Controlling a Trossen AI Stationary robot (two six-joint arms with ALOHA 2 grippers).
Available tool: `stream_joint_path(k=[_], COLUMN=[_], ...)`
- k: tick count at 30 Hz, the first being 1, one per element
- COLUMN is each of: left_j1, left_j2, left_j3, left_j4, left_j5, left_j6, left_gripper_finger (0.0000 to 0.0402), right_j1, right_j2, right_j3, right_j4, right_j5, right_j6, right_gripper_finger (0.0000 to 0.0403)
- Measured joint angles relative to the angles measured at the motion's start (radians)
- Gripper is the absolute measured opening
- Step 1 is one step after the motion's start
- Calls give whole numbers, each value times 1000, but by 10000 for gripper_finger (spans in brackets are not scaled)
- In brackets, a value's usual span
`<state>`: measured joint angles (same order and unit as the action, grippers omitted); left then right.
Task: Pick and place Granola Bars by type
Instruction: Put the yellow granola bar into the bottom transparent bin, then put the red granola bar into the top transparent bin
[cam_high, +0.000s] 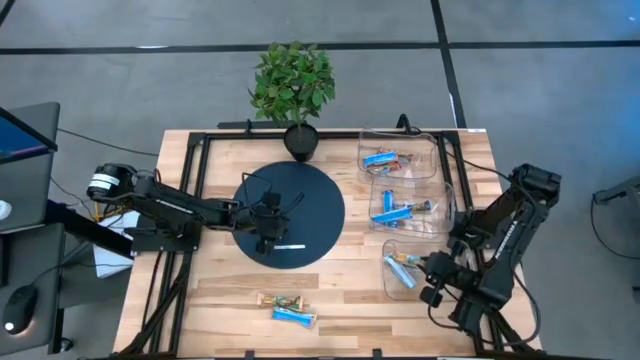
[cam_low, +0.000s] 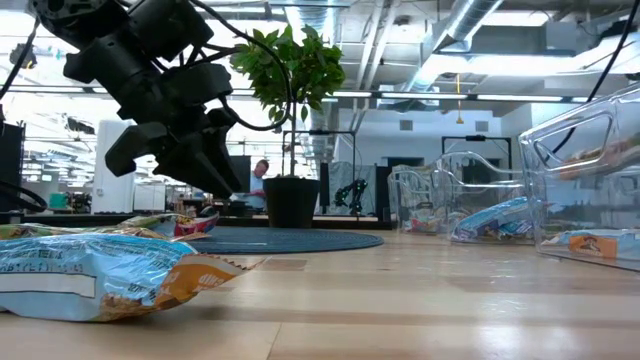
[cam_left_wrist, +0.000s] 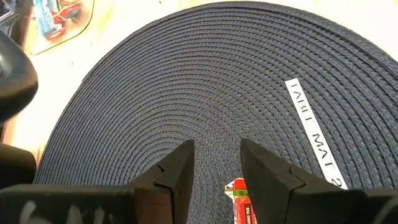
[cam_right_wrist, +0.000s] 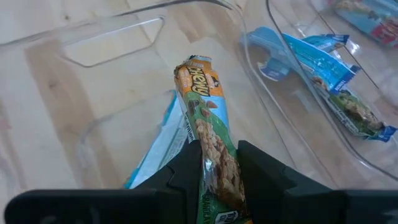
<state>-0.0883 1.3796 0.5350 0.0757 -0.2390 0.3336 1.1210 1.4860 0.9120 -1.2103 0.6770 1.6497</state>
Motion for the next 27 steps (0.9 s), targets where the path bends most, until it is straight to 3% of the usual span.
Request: stream_joint_path(k=[6,16,22,27], left_j1=[0,0,0,18], left_j2=[0,0,0,-1], left_j3=[0,0,33,70], left_j4=[-1,-6,-90,-289], left_j5=[0,-1,-46,-27], left_j6=[-1,9,39,-86], left_gripper_finger=[126,126,126,126], right_j1=[-11,-12,-26,-30], right_j2=[0,0,0,0], right_j3=[-2,10,75,90], right_j4=[15,13,18,96], right_j5=[5,6,175,275], right_j6=[-28,-89,-295,-487], right_gripper_finger=[110,189,207,207])
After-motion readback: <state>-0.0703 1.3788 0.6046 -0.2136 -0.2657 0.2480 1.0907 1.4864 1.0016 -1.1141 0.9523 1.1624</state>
